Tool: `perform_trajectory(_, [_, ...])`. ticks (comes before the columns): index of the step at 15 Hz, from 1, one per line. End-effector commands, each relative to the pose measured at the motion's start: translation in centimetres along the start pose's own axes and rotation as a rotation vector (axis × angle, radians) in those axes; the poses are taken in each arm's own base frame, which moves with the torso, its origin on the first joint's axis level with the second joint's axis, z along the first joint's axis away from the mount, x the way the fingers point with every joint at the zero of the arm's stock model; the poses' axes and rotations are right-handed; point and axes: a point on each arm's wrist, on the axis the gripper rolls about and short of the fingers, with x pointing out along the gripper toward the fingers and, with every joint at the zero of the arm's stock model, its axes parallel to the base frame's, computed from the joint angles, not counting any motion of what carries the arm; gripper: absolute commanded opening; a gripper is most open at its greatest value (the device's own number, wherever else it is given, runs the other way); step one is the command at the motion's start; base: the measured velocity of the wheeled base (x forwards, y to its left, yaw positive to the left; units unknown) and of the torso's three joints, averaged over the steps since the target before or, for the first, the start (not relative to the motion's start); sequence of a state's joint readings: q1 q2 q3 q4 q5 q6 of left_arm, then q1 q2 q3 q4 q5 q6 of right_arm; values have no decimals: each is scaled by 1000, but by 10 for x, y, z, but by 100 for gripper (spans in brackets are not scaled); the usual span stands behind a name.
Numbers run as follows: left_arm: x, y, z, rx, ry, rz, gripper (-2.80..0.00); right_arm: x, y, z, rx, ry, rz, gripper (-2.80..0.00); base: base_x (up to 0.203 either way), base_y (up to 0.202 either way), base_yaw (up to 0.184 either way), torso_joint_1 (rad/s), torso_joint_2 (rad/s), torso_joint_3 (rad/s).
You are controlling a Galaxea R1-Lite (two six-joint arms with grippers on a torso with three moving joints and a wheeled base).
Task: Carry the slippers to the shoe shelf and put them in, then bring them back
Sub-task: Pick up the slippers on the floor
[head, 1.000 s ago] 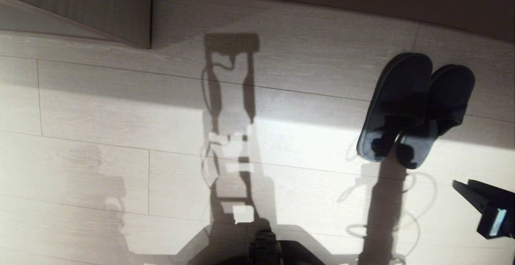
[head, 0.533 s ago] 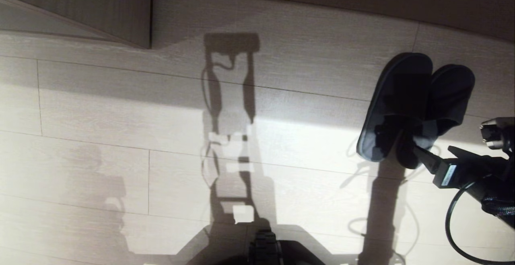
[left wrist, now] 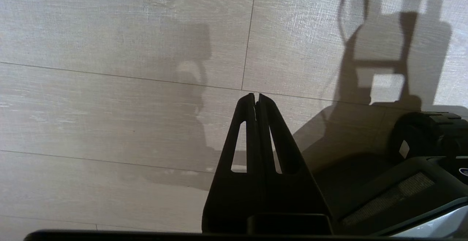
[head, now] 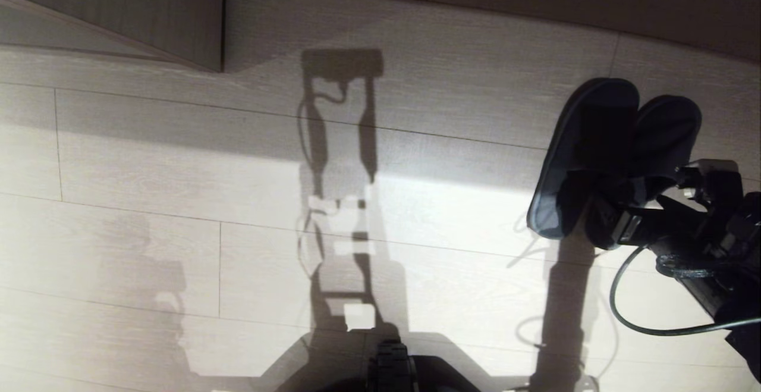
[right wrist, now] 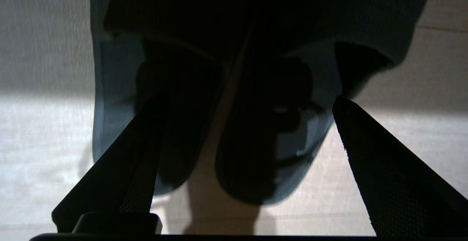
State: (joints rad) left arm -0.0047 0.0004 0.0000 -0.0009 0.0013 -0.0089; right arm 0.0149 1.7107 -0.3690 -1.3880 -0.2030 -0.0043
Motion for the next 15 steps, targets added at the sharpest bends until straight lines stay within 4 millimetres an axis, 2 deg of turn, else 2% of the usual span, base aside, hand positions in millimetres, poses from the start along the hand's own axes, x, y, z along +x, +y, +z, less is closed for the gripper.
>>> perform_trajectory(1, [0,0,0,0,0,0,-280,16,3,-14,3,-11,-4,0,0,0,0,0,0,0])
perform_trajectory(5, [0,0,0,0,0,1,-280,31,6,-7,19,-72,-6,0,0,0,0,0,0,0])
perform_trajectory(10, [0,0,0,0,-1,1,-280,55,-6,14,-41,-178,6,0,0,0,0,0,0,0])
perform_trajectory(15, [0,0,0,0,-1,0,-280,73,-5,18,-55,-216,15,0,0,0,0,0,0,0])
